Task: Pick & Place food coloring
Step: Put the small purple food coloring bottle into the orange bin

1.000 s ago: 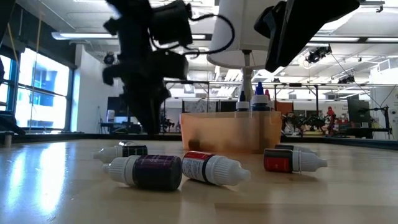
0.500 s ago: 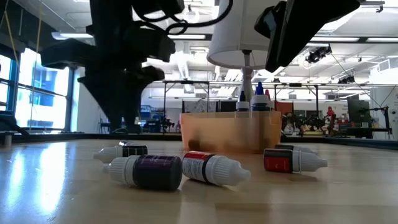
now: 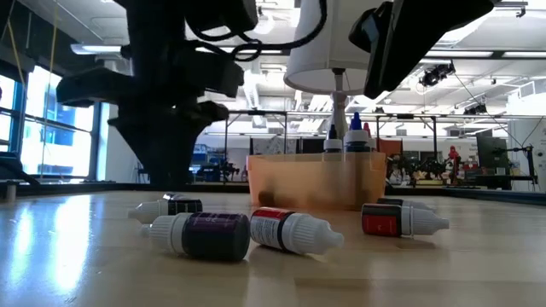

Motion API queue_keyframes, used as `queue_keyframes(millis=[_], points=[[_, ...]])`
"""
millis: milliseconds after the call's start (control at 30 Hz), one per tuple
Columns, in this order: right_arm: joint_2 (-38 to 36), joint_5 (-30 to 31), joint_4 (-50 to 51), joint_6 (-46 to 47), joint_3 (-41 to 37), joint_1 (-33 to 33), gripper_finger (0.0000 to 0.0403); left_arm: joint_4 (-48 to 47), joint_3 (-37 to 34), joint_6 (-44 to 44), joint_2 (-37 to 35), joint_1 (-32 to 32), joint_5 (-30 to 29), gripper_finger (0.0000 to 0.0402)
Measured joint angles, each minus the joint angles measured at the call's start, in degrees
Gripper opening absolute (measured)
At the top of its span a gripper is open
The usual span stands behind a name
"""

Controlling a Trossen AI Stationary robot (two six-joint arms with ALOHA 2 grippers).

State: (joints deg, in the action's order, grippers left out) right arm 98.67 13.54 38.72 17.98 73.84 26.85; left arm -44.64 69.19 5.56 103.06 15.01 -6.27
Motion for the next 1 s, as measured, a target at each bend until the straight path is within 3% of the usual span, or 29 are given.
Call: queue_keyframes(millis=[233,567,867,1000], points=[[0.0,0.0,0.0,0.0,-0.1,0.0,0.0134,1.6,0.1,0.1,4.3,-0.2,-0.8,0.0115],[0.0,0.0,-0.2,0.0,-0.1,0.0,0.0133,1.6,0.2,-0.5,4.7,-0.5,-0.5,0.0114],[0.0,-0.5,-0.1,0.0,-0.1,0.0,0.0133,2.4,0.2,-7.2,4.8,-0.5,0.1,0.0054],[-0.8,-3.7,1.2,0.8,-0.1,0.0,0.0133,7.2,1.0,-10.7,4.8,-0.4,-1.1,0.0057]])
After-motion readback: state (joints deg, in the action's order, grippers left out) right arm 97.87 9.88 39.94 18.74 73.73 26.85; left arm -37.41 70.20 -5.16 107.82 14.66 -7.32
